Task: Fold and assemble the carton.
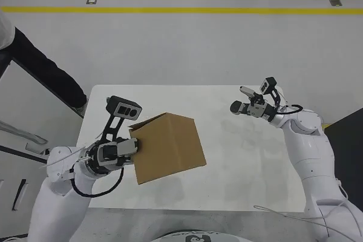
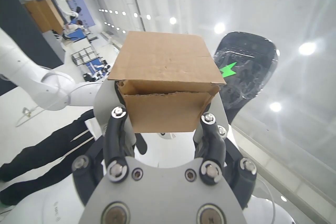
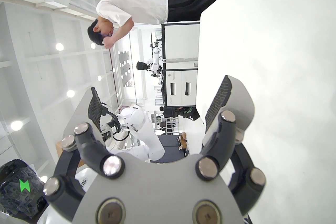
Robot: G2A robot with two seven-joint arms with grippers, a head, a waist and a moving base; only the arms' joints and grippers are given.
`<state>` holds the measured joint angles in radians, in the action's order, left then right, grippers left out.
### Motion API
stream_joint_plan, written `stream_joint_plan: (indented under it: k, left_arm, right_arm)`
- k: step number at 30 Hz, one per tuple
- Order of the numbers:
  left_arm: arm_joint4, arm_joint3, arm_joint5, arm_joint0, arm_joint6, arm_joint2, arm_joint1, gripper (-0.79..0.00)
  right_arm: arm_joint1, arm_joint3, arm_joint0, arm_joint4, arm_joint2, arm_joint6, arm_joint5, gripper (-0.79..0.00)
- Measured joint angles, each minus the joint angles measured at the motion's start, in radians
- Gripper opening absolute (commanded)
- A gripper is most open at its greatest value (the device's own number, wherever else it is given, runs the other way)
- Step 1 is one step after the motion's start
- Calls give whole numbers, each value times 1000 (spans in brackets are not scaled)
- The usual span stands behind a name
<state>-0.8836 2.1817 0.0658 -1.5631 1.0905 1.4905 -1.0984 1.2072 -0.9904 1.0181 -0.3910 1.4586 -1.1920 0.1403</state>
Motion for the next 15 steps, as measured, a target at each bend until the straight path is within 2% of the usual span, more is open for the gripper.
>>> stream_joint_plan:
  k: [3,9,12,15]
  left_arm:
    - [66,13,-13,-3,4,29,5,-785]
    - [64,13,-11,-2,4,28,5,-785]
    - [128,17,-11,13,-23,28,6,-785]
    - [215,0,60,64,-45,15,5,-785]
  right_arm:
    - [0,0,0,0,0,0,0,0]
    - [0,0,0,0,0,0,0,0]
    - [0,0,0,0,0,0,0,0]
    - [0,0,0,0,0,0,0,0]
